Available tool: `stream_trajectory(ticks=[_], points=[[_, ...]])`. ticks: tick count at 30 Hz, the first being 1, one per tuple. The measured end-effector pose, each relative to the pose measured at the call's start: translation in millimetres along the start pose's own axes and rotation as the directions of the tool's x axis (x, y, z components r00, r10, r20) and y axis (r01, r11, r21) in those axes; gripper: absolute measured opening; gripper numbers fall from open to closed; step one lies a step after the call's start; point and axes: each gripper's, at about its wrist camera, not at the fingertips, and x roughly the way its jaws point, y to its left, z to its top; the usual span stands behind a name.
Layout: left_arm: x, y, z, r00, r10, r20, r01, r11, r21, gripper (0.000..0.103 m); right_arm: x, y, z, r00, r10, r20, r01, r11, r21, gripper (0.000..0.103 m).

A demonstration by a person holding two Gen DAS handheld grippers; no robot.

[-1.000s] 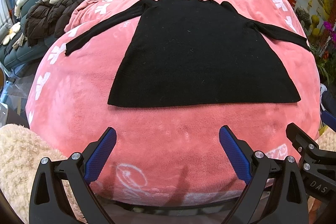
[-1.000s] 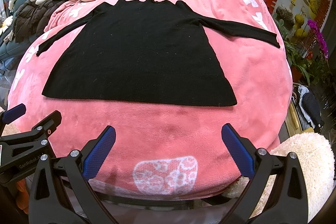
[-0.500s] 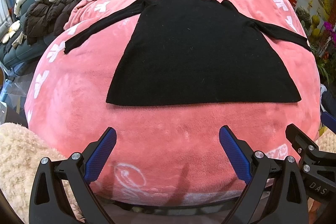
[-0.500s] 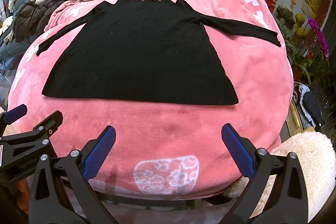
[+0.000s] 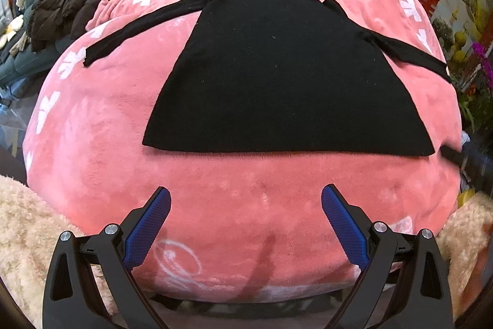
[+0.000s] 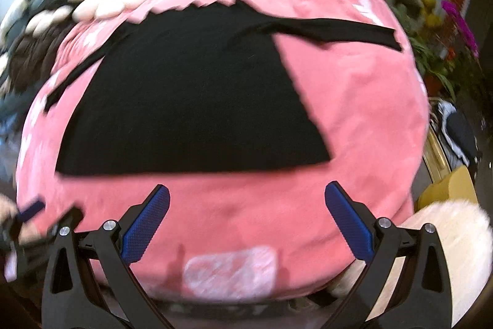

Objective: Fold small clothes

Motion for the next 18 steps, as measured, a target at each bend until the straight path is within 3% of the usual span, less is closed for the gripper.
stream_trajectory(ticks=[7,13,18], points=[[5,1,15,0.999,-0.044,-0.002,0.044,0.998,-0.036,0.095,44,-152,114,0.991,-0.130,0.039,0.118,0.969,0.218,0.098],[16,1,32,0.999,-0.026,-0.029,0.025,0.999,-0.047,0.095,113,-290,182,0.986,-0.169,0.010,0.143,0.863,0.485,0.098],[31,0,47,0.998,0.008,-0.061,-0.010,0.999,-0.034,0.095,168,-348,205,0.980,-0.196,-0.025,0.172,0.778,0.604,0.098]])
